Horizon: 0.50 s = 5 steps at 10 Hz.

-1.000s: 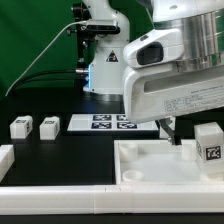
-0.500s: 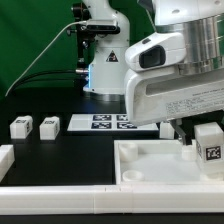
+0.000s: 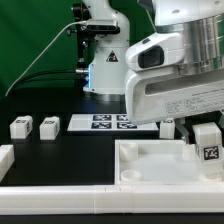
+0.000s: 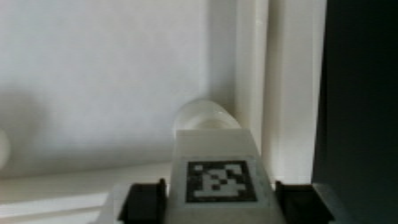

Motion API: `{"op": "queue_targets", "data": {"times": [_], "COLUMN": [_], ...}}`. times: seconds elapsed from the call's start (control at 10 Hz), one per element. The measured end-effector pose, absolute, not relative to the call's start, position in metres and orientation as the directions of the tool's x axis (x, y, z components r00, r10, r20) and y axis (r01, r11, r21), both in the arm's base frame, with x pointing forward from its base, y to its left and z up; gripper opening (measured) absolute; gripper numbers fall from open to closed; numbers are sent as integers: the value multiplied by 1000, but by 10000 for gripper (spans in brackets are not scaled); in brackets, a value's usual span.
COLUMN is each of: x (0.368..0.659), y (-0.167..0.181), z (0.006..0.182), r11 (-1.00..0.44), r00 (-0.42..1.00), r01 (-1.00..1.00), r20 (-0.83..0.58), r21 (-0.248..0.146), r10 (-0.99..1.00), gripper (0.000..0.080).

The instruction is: Assemble one leg

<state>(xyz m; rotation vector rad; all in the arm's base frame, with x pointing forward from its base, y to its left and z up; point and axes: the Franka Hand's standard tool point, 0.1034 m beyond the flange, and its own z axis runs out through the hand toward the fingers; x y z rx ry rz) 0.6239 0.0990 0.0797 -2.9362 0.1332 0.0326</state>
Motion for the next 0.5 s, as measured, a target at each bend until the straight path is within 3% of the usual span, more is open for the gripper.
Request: {"op": "queue_targets", "data": {"times": [0.5], "x": [623], "y": [105], "z": [80], "r11": [-781], "r00": [798], "r01": [-602], "r20": [-139], "r21": [-165], "r10": [-586], "gripper": [293]}}
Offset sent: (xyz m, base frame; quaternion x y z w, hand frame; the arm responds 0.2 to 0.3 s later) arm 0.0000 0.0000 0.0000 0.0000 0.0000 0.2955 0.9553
